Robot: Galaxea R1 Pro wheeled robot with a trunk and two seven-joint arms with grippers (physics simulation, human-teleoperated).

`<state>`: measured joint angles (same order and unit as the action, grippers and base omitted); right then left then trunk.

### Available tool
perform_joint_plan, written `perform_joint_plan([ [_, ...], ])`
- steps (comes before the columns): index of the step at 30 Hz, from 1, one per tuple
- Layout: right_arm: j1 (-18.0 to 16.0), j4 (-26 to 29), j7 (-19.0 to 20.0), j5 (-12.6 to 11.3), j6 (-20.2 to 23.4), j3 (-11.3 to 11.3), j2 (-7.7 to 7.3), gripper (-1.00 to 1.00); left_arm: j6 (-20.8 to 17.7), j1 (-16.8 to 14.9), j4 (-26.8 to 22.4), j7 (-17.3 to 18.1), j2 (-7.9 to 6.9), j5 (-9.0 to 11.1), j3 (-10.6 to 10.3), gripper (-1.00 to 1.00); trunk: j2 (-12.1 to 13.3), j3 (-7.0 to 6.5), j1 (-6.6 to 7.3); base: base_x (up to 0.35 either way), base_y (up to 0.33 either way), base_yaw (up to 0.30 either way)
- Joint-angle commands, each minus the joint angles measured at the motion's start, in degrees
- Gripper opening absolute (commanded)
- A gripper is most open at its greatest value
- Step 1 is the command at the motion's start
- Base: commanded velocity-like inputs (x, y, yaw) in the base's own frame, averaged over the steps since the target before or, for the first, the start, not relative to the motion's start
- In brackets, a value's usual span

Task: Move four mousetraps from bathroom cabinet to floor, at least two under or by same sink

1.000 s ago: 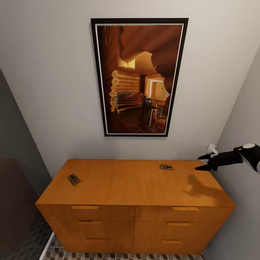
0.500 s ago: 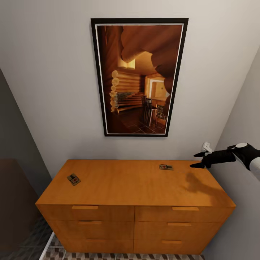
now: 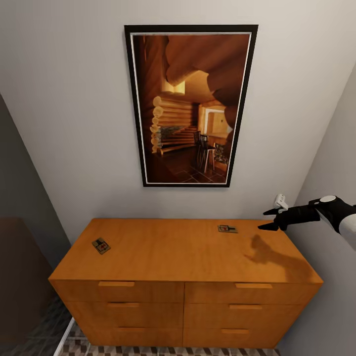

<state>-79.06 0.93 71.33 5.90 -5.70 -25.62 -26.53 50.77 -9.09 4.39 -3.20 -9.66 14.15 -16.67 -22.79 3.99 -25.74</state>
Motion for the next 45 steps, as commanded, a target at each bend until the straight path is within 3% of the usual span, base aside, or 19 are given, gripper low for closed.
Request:
perform_joint_plan([
  [1,0.0,0.0,0.1,0.6,-0.6,0.3,-0.02,1.0,0.3,0.5,0.2,-0.3,-0.03,0.1,-0.5,1.0,-0.1,0.13,-0.04,0.0,0.0,0.0],
  [12,-0.1,0.1,0.2,0.6,-0.6,0.3,-0.02,1.0,0.4,4.1,0.2,-0.3,-1.74,0.0,-0.5,1.0,-0.1,0.13,-0.04,0.0,0.0,0.0],
  [21,0.0,0.1,0.2,0.6,-0.6,0.3,-0.02,1.0,0.4,4.8,0.2,-0.3,-2.57,0.0,-0.5,1.0,-0.1,0.13,-0.04,0.0,0.0,0.0],
  [45,-0.1,0.1,0.2,0.6,-0.6,0.2,0.13,1.0,0.4,4.9,0.0,-0.3,-1.68,-0.1,-0.6,1.0,-0.1,0.13,-0.04,0.096,0.0,0.0],
])
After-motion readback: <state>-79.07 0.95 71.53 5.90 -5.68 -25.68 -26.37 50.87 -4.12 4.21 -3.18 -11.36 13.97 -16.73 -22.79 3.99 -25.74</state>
